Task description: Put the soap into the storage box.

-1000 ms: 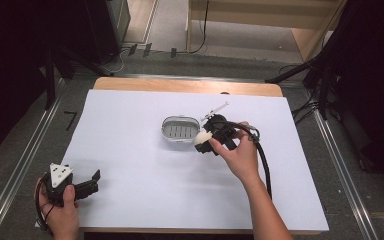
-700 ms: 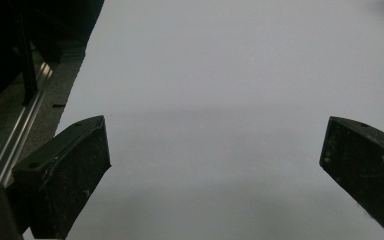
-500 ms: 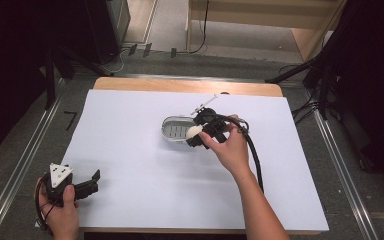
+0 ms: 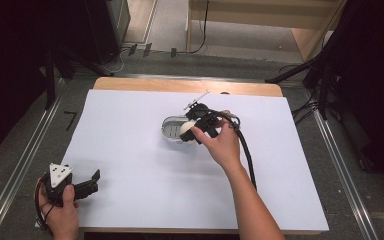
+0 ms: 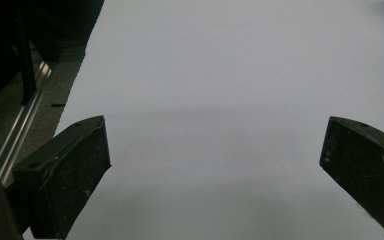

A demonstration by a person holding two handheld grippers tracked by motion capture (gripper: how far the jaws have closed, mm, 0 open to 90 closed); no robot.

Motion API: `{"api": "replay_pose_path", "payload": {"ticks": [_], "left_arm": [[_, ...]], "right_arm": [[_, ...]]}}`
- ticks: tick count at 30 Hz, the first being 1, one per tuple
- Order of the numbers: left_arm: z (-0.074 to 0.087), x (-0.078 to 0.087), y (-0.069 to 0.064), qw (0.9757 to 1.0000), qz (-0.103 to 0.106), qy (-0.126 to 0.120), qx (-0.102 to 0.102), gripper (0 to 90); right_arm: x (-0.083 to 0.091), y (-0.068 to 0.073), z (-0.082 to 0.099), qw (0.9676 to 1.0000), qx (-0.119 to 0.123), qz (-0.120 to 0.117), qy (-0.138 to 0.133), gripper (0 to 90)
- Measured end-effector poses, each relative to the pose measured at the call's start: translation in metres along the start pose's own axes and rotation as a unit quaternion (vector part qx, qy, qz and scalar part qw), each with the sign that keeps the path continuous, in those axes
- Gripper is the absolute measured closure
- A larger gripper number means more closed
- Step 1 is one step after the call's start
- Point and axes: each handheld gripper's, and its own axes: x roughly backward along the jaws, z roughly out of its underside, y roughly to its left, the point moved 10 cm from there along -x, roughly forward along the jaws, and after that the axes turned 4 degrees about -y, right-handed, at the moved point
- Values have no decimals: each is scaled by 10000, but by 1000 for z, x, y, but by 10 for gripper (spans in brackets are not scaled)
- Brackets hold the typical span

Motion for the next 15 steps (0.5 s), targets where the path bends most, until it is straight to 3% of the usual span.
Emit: {"api": "replay_pose_path", "payload": {"ticks": [15], "left_arm": [[0, 0, 0, 10000, 9, 12, 24, 1]], "right_arm": [[-16, -3, -15, 9999, -49, 72, 90, 252]]}}
